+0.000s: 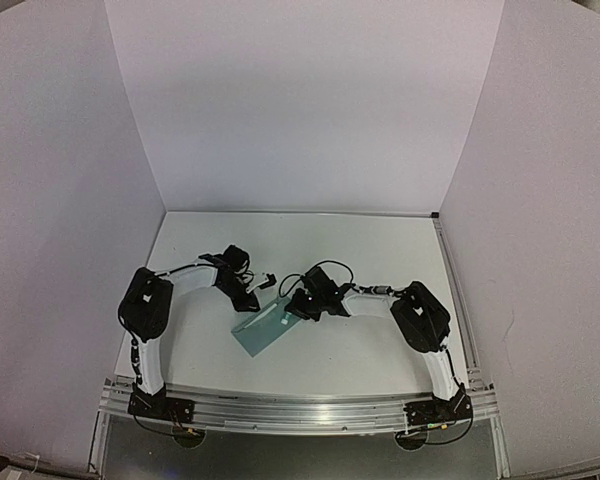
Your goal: Place the letter into the envelope and seal it
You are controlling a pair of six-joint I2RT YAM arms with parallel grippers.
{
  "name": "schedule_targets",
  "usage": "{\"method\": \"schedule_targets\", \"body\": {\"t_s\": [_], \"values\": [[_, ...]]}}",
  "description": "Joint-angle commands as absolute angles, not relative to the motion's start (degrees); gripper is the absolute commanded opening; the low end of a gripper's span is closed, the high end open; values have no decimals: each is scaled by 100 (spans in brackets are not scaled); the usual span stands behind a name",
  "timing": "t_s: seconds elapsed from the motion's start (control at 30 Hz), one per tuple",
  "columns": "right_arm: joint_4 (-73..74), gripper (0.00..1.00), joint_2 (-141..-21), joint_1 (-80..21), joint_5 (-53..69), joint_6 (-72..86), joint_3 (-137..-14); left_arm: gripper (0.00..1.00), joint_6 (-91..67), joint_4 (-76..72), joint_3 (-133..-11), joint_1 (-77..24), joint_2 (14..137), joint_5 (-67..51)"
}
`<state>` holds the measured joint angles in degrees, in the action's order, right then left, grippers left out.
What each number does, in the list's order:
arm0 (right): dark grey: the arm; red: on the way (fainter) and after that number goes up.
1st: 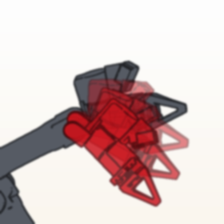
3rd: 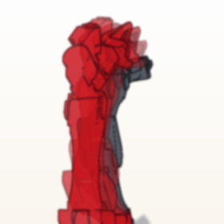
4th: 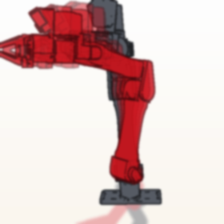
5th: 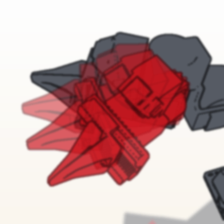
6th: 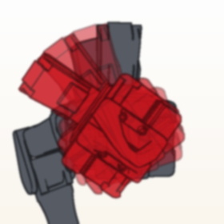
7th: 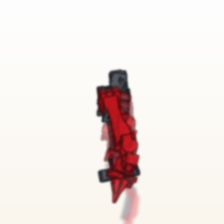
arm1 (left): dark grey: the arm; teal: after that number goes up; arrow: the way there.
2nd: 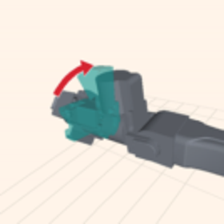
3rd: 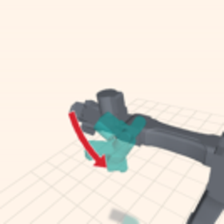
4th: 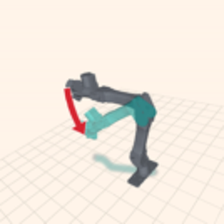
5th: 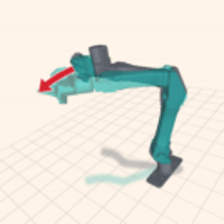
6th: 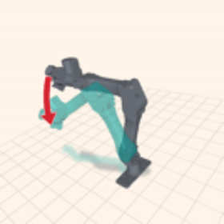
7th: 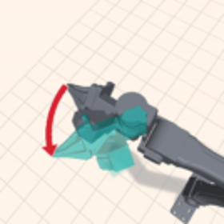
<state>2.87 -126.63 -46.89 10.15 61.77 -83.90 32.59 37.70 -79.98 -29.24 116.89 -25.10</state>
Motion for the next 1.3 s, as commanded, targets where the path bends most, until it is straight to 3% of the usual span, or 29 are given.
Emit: {"method": "schedule_targets", "body": {"t_s": [0.0, 0.5, 0.73, 0.97, 1.27], "values": [[413, 0, -12899, -4659, 783, 6195, -8510, 21, 3054, 3645, -7885, -3041, 11327, -2858], [413, 0, -12915, -4663, 783, 6248, -8504, 21, 2785, 3421, -7455, -3415, 11368, -2970], [413, 0, -12924, -4659, 801, 6267, -8504, 21, 2739, 3414, -7562, -3693, 11655, -2466], [413, 0, -12876, -4661, 759, 6285, -8469, 15, 2126, 4121, -8060, -3928, 12214, -1878], [412, 0, -12820, -4663, 681, 6345, -8344, 9, 1303, 5028, -7496, -3946, 12054, -1270]]}}
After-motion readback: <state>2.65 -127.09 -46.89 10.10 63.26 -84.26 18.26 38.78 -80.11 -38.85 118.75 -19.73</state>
